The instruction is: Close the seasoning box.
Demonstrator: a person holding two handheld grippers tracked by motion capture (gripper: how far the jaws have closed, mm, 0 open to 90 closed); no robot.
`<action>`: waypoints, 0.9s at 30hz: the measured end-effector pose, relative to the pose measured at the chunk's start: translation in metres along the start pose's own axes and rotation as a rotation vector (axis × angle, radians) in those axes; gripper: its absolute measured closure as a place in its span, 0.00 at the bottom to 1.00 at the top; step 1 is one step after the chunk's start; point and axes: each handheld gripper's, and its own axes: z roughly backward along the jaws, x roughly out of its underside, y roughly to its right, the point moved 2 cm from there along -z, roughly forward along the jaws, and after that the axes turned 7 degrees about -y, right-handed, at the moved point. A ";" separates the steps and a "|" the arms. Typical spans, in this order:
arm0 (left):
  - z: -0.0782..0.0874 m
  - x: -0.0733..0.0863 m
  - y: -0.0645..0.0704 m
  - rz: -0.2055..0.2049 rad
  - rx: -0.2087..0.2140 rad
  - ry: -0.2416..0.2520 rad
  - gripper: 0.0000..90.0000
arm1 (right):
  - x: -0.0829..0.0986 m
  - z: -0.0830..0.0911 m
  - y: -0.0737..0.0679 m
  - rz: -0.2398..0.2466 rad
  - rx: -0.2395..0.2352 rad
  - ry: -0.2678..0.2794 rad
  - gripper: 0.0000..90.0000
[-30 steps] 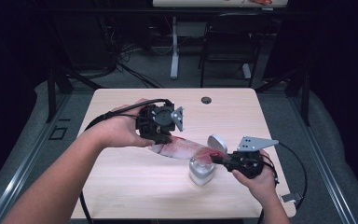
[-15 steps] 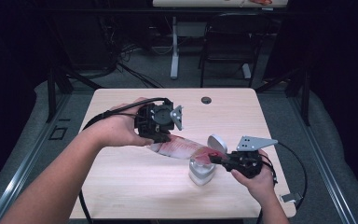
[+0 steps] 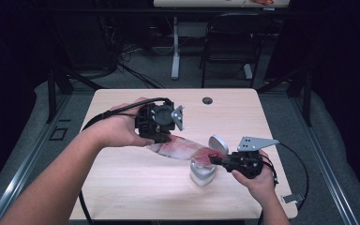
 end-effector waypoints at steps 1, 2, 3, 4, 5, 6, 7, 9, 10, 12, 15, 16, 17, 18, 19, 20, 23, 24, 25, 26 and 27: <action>0.000 0.000 0.000 0.000 0.000 0.000 0.90 | 0.000 0.000 0.000 0.000 0.000 0.000 0.98; -0.001 -0.001 0.000 -0.001 -0.004 0.000 0.90 | 0.000 -0.001 0.000 0.009 0.018 -0.011 0.98; -0.001 -0.001 0.000 -0.001 -0.003 -0.006 0.90 | 0.000 -0.002 0.000 0.010 0.021 -0.012 0.98; -0.001 -0.002 0.000 -0.003 -0.002 -0.010 0.90 | 0.001 -0.003 -0.001 0.011 0.027 -0.019 0.98; -0.001 -0.002 0.000 -0.004 -0.005 -0.006 0.90 | 0.001 -0.004 -0.001 0.011 0.027 -0.020 0.98; 0.000 -0.002 0.000 -0.004 -0.006 -0.008 0.90 | 0.001 -0.004 0.000 0.011 0.026 -0.020 0.98; -0.001 -0.002 0.000 -0.003 -0.002 -0.005 0.90 | 0.001 -0.004 0.000 0.010 0.027 -0.019 0.98; 0.000 -0.002 0.000 -0.006 -0.004 -0.004 0.90 | 0.001 -0.004 0.000 0.009 0.024 -0.020 0.98; 0.000 -0.002 0.000 -0.006 -0.005 -0.004 0.90 | 0.001 -0.004 0.000 0.008 0.025 -0.021 0.98; 0.000 -0.002 0.000 -0.006 -0.006 -0.003 0.90 | 0.001 -0.004 0.000 0.007 0.025 -0.020 0.98; 0.000 -0.002 0.000 -0.005 -0.006 -0.001 0.90 | 0.001 -0.004 0.000 0.008 0.023 -0.021 0.98; 0.000 -0.002 0.000 -0.004 -0.005 -0.002 0.90 | 0.001 -0.004 0.000 0.008 0.024 -0.021 0.98; 0.000 -0.002 0.000 -0.004 -0.005 -0.001 0.90 | 0.001 -0.004 0.000 0.009 0.023 -0.020 0.98; 0.000 -0.002 0.000 -0.005 -0.007 -0.005 0.90 | 0.001 -0.004 0.000 0.009 0.024 -0.020 0.98; 0.000 -0.002 0.000 -0.004 -0.008 -0.004 0.90 | 0.001 -0.004 0.000 0.009 0.023 -0.020 0.98; 0.000 -0.002 0.000 -0.004 -0.006 -0.004 0.90 | 0.001 -0.004 0.000 0.009 0.022 -0.021 0.98; 0.000 -0.002 0.000 -0.005 -0.003 -0.001 0.90 | 0.001 -0.004 0.000 0.008 0.023 -0.022 0.98; 0.000 -0.002 0.000 -0.006 -0.003 -0.002 0.90 | 0.001 -0.004 0.000 0.007 0.023 -0.022 0.98; 0.000 -0.002 0.000 -0.006 -0.004 0.001 0.90 | 0.001 -0.003 0.000 0.007 0.022 -0.022 0.98; 0.000 -0.002 0.000 -0.004 -0.001 0.002 0.90 | 0.001 -0.003 0.000 0.009 0.022 -0.024 0.98; 0.000 -0.002 0.000 -0.004 -0.001 0.003 0.90 | 0.001 -0.003 0.000 0.009 0.023 -0.022 0.98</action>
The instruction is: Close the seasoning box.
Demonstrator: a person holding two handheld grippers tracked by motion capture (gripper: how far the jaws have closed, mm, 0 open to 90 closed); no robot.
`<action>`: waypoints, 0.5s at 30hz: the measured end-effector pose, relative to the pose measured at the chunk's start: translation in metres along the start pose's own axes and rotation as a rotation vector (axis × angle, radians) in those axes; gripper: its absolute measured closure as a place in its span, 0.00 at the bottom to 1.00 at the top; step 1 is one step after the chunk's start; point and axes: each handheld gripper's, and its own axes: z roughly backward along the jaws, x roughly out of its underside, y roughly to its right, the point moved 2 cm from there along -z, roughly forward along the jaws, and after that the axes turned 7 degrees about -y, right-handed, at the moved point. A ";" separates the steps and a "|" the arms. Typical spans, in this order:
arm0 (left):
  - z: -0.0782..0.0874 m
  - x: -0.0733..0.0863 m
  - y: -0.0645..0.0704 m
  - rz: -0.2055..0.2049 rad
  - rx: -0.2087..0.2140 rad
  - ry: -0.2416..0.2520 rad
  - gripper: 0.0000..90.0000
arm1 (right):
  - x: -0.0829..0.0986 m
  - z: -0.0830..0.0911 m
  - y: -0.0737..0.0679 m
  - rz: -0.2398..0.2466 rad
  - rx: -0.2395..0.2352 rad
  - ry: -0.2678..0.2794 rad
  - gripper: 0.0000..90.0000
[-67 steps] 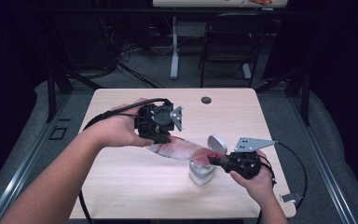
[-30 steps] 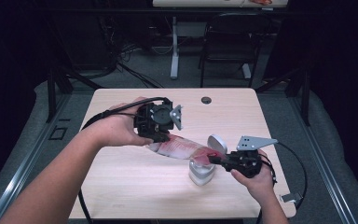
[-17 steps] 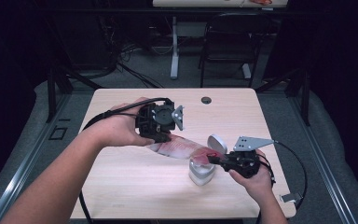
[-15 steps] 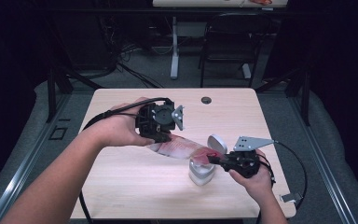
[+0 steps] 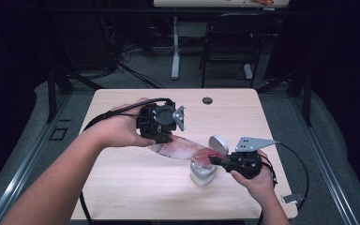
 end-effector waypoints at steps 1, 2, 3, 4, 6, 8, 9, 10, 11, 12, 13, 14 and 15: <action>0.000 0.000 0.000 0.002 -0.002 0.002 0.90 | 0.000 0.001 0.000 0.001 0.001 -0.002 0.98; 0.000 0.000 0.000 0.003 0.003 0.005 0.90 | 0.000 0.001 0.000 0.001 -0.002 -0.003 0.98; 0.000 0.000 0.000 0.004 0.003 0.006 0.90 | 0.000 0.001 0.000 0.000 -0.004 -0.003 0.98; -0.001 0.000 -0.001 0.004 0.004 0.005 0.90 | 0.000 0.001 0.000 -0.001 -0.006 -0.004 0.98; -0.001 0.000 -0.001 0.004 0.003 0.006 0.90 | 0.000 0.002 0.000 -0.003 -0.009 -0.004 0.98; 0.000 0.000 -0.001 0.005 0.003 0.007 0.90 | 0.000 0.002 0.000 -0.005 -0.015 -0.003 0.98; 0.000 0.000 -0.001 0.004 0.004 0.006 0.90 | 0.000 0.003 0.000 -0.004 -0.014 -0.006 0.98; 0.000 0.000 -0.001 0.002 0.000 0.012 0.90 | -0.001 0.003 0.000 -0.004 -0.013 -0.008 0.98; 0.000 0.000 -0.001 0.002 0.000 0.014 0.90 | -0.001 0.004 0.000 -0.004 -0.014 -0.006 0.98; 0.000 0.000 -0.001 0.001 0.000 0.015 0.90 | -0.001 0.004 0.000 -0.002 -0.009 -0.008 0.98; 0.000 0.000 -0.001 0.000 0.001 0.011 0.90 | -0.001 0.005 -0.001 -0.002 -0.004 -0.009 0.98; -0.001 0.000 -0.001 0.001 0.001 0.010 0.90 | -0.002 0.005 -0.001 -0.002 -0.005 -0.009 0.98; -0.001 0.000 -0.001 0.001 0.001 0.011 0.90 | -0.002 0.006 -0.001 0.001 -0.001 -0.012 0.98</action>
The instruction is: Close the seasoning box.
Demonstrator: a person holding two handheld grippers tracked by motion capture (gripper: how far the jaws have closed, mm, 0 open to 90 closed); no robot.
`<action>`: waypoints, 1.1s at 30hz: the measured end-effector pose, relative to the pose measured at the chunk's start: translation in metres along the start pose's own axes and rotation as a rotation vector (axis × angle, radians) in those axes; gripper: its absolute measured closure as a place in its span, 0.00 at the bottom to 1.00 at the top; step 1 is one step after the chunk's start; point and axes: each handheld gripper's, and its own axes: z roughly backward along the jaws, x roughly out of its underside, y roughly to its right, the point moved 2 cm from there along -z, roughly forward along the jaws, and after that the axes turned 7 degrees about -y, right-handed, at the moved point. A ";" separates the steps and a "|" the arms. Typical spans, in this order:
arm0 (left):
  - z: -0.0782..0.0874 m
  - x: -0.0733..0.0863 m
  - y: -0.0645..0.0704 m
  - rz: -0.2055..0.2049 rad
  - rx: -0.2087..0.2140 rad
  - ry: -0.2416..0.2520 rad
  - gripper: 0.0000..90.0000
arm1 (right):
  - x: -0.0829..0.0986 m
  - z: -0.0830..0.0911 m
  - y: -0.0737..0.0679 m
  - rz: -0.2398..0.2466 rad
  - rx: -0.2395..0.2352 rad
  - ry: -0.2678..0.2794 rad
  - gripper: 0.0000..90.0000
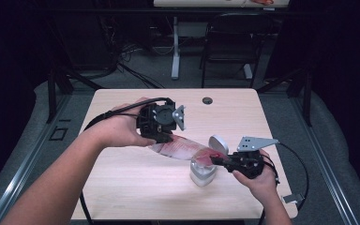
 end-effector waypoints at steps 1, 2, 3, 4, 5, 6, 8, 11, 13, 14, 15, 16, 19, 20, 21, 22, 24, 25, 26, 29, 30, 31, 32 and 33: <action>-0.001 0.000 0.000 0.004 0.002 -0.001 0.90 | 0.000 0.000 0.000 0.000 0.000 -0.002 0.98; -0.001 0.000 0.000 -0.002 0.000 -0.004 0.89 | 0.000 0.000 0.000 0.000 -0.002 -0.005 0.98; 0.000 0.000 0.000 0.003 0.000 -0.004 0.90 | 0.001 -0.001 0.000 -0.003 -0.007 -0.006 0.98; 0.000 0.000 0.000 0.000 -0.003 -0.003 0.90 | 0.001 -0.002 0.001 -0.008 -0.016 -0.001 0.98; 0.001 0.000 0.000 0.001 -0.006 -0.006 0.89 | 0.001 -0.002 0.001 -0.010 -0.024 -0.001 0.98; 0.002 -0.001 0.000 -0.001 -0.007 -0.010 0.89 | 0.001 -0.003 0.001 -0.012 -0.027 -0.001 0.98; 0.003 -0.001 0.000 -0.003 -0.012 -0.013 0.89 | 0.001 -0.004 0.001 -0.015 -0.031 0.000 0.98; 0.003 -0.002 0.000 -0.002 -0.017 -0.015 0.89 | 0.001 -0.006 0.001 -0.018 -0.030 0.002 0.98; 0.003 -0.002 0.001 -0.003 -0.015 -0.016 0.89 | 0.001 -0.006 0.001 -0.022 -0.031 0.006 0.98; 0.003 -0.001 0.001 -0.002 -0.014 -0.017 0.89 | 0.001 -0.006 0.001 -0.023 -0.029 0.006 0.98; 0.003 -0.001 0.001 -0.001 -0.014 -0.016 0.89 | 0.001 -0.007 0.001 -0.023 -0.028 0.006 0.98; 0.003 -0.001 0.001 -0.002 -0.016 -0.017 0.89 | 0.001 -0.007 0.001 -0.022 -0.027 0.003 0.98; 0.002 -0.001 0.001 0.001 -0.017 -0.013 0.89 | 0.002 -0.009 0.001 -0.026 -0.019 0.004 0.98; 0.003 -0.001 0.001 -0.001 -0.018 -0.013 0.89 | 0.002 -0.009 0.001 -0.027 -0.019 0.005 0.98; 0.002 -0.001 0.001 -0.002 -0.018 -0.012 0.89 | 0.002 -0.009 0.002 -0.027 -0.011 0.007 0.98; 0.002 -0.001 0.001 -0.003 -0.019 -0.010 0.89 | 0.002 -0.009 0.002 -0.026 -0.003 0.008 0.98; 0.002 -0.002 0.001 -0.003 -0.020 -0.010 0.89 | 0.002 -0.010 0.002 -0.031 0.008 0.014 0.98; 0.002 -0.002 0.001 -0.003 -0.020 -0.009 0.89 | 0.002 -0.010 0.002 -0.033 0.010 0.016 0.98; 0.002 -0.002 0.001 -0.005 -0.018 -0.012 0.89 | 0.002 -0.010 0.002 -0.032 0.013 0.017 0.98; 0.002 -0.002 0.001 -0.004 -0.018 -0.004 0.89 | 0.002 -0.009 0.002 -0.026 0.013 0.009 0.98; 0.002 -0.002 0.001 -0.006 -0.017 -0.005 0.89 | 0.002 -0.008 0.002 -0.021 0.016 0.007 0.98; 0.002 -0.002 0.001 -0.004 -0.015 0.001 0.89 | 0.001 -0.006 0.002 -0.019 0.017 0.004 0.98; 0.001 -0.003 0.001 -0.003 -0.015 0.004 0.89 | 0.001 -0.004 0.002 -0.013 0.020 0.002 0.98; 0.000 -0.003 0.001 -0.006 -0.013 0.005 0.89 | 0.001 -0.003 0.002 -0.012 0.021 0.000 0.98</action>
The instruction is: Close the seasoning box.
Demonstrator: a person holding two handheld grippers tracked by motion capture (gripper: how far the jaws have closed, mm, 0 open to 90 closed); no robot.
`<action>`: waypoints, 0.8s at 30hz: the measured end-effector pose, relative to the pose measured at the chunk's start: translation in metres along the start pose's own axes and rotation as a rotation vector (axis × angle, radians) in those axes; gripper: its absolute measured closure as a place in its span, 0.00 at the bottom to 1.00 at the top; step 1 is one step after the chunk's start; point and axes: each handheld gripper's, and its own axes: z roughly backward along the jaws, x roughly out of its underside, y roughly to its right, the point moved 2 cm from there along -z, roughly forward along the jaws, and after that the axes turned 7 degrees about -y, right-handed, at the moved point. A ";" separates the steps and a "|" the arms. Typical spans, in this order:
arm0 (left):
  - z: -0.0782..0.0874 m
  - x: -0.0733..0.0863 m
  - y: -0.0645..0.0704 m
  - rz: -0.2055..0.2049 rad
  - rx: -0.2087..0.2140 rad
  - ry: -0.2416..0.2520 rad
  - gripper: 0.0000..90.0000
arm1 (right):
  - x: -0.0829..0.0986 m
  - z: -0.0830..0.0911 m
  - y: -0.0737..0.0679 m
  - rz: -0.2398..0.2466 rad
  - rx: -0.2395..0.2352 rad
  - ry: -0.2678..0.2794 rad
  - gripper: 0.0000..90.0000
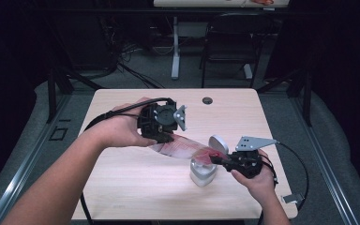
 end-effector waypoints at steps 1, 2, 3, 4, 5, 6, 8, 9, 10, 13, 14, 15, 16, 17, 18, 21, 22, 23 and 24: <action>-0.001 -0.001 0.000 -0.003 0.002 0.000 0.89 | 0.000 0.002 0.000 0.002 0.000 0.000 0.98; -0.002 -0.001 0.001 -0.001 0.005 -0.001 0.89 | 0.000 0.003 0.001 0.004 0.001 -0.001 0.98; -0.003 -0.002 0.001 0.001 0.005 0.000 0.89 | 0.001 0.004 0.001 0.005 0.002 -0.008 0.98; -0.003 -0.003 0.001 -0.002 0.004 0.001 0.89 | 0.001 0.005 0.001 0.007 0.003 -0.013 0.98; -0.003 -0.003 0.000 -0.007 0.008 -0.004 0.89 | 0.001 0.006 0.002 0.009 0.001 -0.017 0.98; -0.003 -0.003 0.000 -0.006 0.009 -0.003 0.89 | 0.002 0.006 0.002 0.008 -0.005 -0.018 0.98; -0.004 -0.004 0.000 -0.009 0.009 -0.001 0.89 | 0.002 0.008 0.001 0.010 -0.005 -0.024 0.98; -0.003 -0.005 0.000 -0.008 0.009 0.005 0.89 | 0.002 0.009 0.001 0.014 -0.006 -0.028 0.98; -0.003 -0.005 0.000 -0.006 0.012 0.004 0.89 | 0.002 0.010 0.001 0.016 -0.009 -0.027 0.98; -0.002 -0.006 0.000 -0.010 0.007 0.002 0.89 | 0.002 0.011 0.001 0.012 -0.024 -0.030 0.98; -0.002 -0.006 0.000 -0.007 0.009 0.000 0.88 | 0.002 0.011 0.001 0.008 -0.033 -0.028 0.98; -0.002 -0.006 0.000 -0.010 0.008 -0.003 0.88 | 0.003 0.010 0.001 0.006 -0.042 -0.030 0.98; -0.001 -0.006 0.000 -0.014 0.004 -0.005 0.88 | 0.003 0.010 0.001 0.005 -0.042 -0.031 0.98; -0.001 -0.006 0.000 -0.012 0.003 -0.004 0.88 | 0.003 0.008 0.000 0.004 -0.050 -0.029 0.98; -0.001 -0.005 0.000 -0.011 0.001 -0.006 0.88 | 0.003 0.008 0.000 0.003 -0.053 -0.029 0.98; 0.000 -0.004 0.000 -0.013 -0.001 -0.013 0.88 | 0.003 0.006 0.000 0.002 -0.039 -0.028 0.98; -0.001 -0.003 0.001 -0.009 -0.003 -0.012 0.88 | 0.002 0.004 0.000 0.001 -0.038 -0.026 0.98; -0.001 -0.003 0.001 -0.007 -0.002 -0.014 0.88 | 0.002 0.003 0.000 0.004 -0.029 -0.023 0.98; -0.001 -0.002 0.001 -0.008 -0.003 -0.017 0.88 | 0.002 0.002 0.000 0.000 -0.022 -0.021 0.98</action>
